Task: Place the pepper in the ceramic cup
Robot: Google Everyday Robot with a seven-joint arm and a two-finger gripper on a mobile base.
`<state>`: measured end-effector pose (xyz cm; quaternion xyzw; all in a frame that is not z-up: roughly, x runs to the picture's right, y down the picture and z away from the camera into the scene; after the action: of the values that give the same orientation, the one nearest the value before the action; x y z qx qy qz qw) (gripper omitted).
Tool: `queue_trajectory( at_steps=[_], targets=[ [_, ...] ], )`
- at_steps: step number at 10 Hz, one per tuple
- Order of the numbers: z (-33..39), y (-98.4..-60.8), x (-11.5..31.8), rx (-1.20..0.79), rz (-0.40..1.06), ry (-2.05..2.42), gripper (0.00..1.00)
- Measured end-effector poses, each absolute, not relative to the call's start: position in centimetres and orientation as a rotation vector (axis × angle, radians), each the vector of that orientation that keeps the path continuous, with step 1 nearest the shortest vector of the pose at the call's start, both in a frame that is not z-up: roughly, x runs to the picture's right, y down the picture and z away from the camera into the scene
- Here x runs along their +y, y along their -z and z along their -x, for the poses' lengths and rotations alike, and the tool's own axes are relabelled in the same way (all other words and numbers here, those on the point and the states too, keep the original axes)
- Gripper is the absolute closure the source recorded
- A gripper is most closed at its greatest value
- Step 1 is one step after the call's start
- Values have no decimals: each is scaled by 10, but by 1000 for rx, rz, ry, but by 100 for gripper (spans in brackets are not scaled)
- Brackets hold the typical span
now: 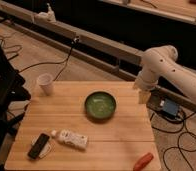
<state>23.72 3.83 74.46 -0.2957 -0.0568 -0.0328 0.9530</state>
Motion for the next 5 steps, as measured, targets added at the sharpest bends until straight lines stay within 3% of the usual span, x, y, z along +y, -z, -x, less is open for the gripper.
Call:
queue_trajectory(
  at_steps=[5],
  targets=[
    [-235,-743,42,-147,604,91,38]
  ],
)
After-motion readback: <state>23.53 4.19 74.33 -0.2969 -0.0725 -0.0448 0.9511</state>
